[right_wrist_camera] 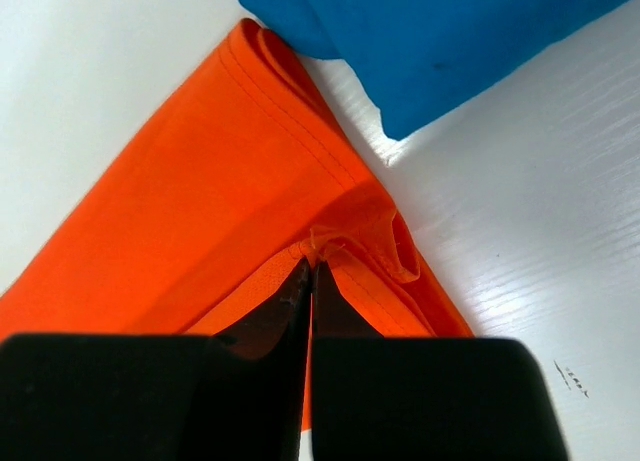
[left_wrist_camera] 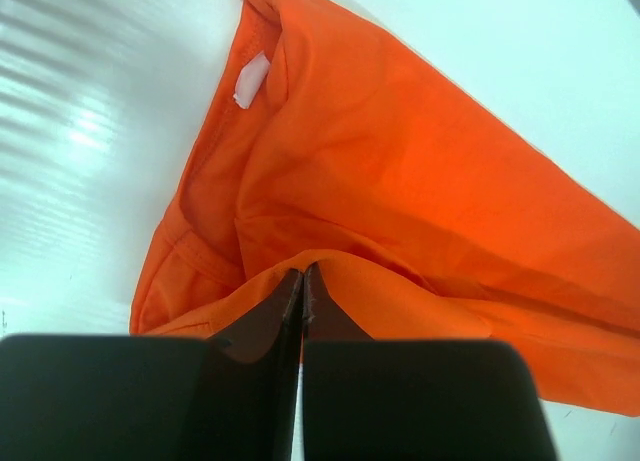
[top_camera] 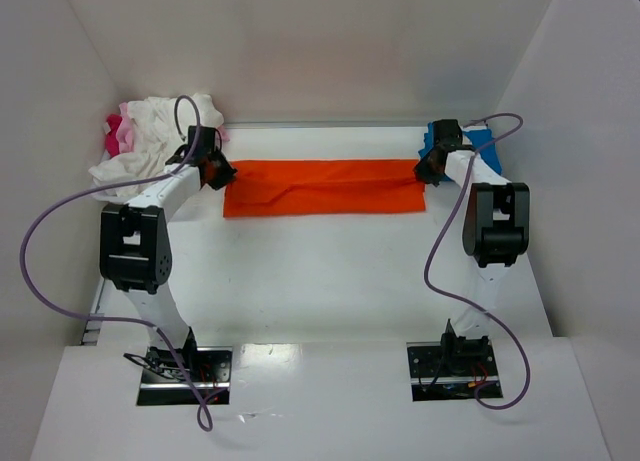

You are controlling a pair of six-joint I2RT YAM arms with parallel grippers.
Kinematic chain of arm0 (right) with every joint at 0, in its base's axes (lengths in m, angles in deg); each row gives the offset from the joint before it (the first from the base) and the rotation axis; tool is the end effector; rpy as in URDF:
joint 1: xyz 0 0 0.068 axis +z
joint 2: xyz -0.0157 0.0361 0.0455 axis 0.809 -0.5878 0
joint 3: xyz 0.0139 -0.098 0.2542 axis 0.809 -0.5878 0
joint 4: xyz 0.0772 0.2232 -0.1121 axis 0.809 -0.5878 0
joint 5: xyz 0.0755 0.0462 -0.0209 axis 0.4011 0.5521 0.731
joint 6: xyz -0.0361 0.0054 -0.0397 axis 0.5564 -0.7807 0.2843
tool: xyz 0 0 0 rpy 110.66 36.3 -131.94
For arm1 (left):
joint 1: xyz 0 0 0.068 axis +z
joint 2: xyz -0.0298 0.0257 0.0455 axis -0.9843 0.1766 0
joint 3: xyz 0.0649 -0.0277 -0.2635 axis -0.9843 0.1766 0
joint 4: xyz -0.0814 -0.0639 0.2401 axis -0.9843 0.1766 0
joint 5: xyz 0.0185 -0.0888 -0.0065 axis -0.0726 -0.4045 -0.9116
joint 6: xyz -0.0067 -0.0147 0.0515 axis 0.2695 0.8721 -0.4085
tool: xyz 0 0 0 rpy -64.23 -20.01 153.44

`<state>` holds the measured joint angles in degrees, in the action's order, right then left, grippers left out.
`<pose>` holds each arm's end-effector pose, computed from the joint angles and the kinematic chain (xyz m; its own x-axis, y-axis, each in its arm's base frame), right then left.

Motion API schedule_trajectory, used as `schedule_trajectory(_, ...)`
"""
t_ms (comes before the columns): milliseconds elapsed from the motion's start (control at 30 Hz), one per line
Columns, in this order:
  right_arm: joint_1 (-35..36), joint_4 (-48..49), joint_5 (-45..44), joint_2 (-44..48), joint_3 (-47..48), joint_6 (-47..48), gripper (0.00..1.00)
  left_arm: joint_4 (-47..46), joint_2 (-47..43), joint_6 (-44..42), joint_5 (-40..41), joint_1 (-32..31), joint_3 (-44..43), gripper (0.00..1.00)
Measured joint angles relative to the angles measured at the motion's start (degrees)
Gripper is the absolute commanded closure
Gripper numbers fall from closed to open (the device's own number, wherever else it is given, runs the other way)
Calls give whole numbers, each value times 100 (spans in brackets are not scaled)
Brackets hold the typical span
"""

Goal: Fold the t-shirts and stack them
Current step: Fold the other side of the tshirt into a rectangle

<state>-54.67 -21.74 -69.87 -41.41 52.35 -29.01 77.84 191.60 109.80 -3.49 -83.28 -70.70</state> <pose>0.4425 -0.0080 0.1956 -0.5757 0.6550 -0.4895 0.5688 0.7508 0.3357 0.4137 -0.0231 0.2366 -0.5005 -0.6735 -0.5440 -0.4624 0.7392 -0.4898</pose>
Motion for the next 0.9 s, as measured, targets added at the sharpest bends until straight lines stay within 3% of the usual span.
schedule_trajectory(433, -2, 8, -40, -59, 90, 41, 100, -183, 402, -261, -293, 5, -171, 100)
schedule_trajectory(800, -4, 18, -91, -324, 237, 65, 100, -214, 809, -459, -344, 5, -857, 100)
schedule_trajectory(867, -4, 35, -89, -368, 298, 83, 100, -230, 859, -490, -344, 5, -882, 96)
schedule_trajectory(900, -4, 47, -87, -377, 307, 89, 98, -235, 894, -518, -342, 5, -883, 89)
